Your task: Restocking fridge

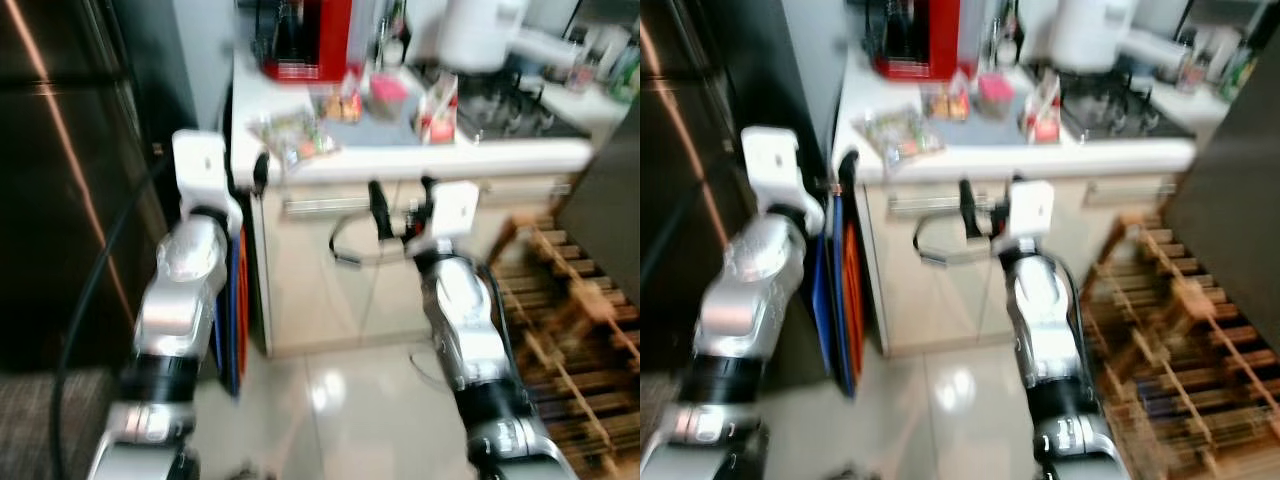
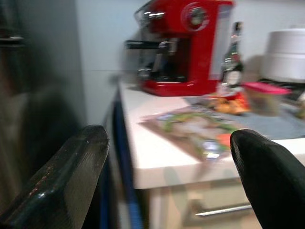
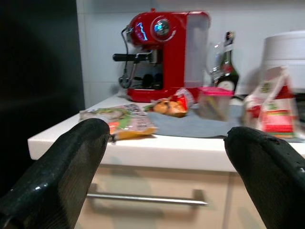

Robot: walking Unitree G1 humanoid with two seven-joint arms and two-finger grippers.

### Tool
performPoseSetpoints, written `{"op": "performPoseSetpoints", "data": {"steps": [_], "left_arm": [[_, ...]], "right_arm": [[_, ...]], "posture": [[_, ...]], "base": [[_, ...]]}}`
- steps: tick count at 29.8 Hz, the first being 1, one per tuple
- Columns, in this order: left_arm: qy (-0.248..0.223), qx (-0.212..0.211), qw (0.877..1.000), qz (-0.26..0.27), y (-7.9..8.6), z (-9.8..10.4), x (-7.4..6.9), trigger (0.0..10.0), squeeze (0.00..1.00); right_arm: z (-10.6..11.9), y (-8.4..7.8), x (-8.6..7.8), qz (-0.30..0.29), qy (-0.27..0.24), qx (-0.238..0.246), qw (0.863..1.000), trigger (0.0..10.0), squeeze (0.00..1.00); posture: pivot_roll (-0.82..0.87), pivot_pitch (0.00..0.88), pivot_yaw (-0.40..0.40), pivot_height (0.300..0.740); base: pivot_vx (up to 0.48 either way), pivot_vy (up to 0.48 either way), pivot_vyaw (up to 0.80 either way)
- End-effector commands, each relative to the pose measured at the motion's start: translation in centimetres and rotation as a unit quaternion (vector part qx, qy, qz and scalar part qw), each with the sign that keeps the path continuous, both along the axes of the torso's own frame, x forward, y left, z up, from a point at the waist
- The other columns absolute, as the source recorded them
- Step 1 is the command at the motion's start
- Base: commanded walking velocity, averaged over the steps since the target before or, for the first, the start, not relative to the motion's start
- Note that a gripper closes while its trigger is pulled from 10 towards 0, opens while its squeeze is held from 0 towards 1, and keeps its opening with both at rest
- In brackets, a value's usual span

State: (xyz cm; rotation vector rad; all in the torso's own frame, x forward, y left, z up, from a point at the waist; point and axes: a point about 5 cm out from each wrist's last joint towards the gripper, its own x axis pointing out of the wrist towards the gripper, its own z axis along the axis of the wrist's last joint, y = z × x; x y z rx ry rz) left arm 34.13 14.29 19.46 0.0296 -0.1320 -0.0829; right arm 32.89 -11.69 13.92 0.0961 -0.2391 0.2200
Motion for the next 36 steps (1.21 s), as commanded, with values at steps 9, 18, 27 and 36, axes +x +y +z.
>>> {"op": "performPoseSetpoints", "data": {"steps": [9,18,27,36], "left_arm": [[-0.023,0.013,1.0,-0.007,0.3,1.2,0.4,10.0,0.0],[-0.063,0.04,0.997,-0.032,-0.6,2.6,0.4,10.0,0.0],[-0.093,0.05,0.993,-0.062,-1.9,3.3,0.1,10.0,0.0],[-0.083,0.033,0.993,-0.077,-2.5,2.9,0.1,10.0,0.0]], "right_arm": [[0.8,1.0,0.2,0.012,-0.014,0.008,1.0,10.0,0.0],[1.5,0.4,0.2,-0.012,-0.035,-0.008,0.999,10.0,0.0],[2.9,-0.2,0.2,-0.038,-0.075,-0.015,0.996,10.0,0.0],[2.4,0.1,0.1,-0.032,-0.066,-0.013,0.997,10.0,0.0]], "posture": [[-0.08,0.0,-0.019,0.74],[-0.09,0.0,-0.018,0.74],[-0.09,0.0,-0.015,0.74],[-0.09,0.0,-0.014,0.74]], "base": [[0.406,0.255,0.0],[0.382,0.054,-0.32],[0.0,0.0,-0.74],[0.219,-0.23,0.0]]}}
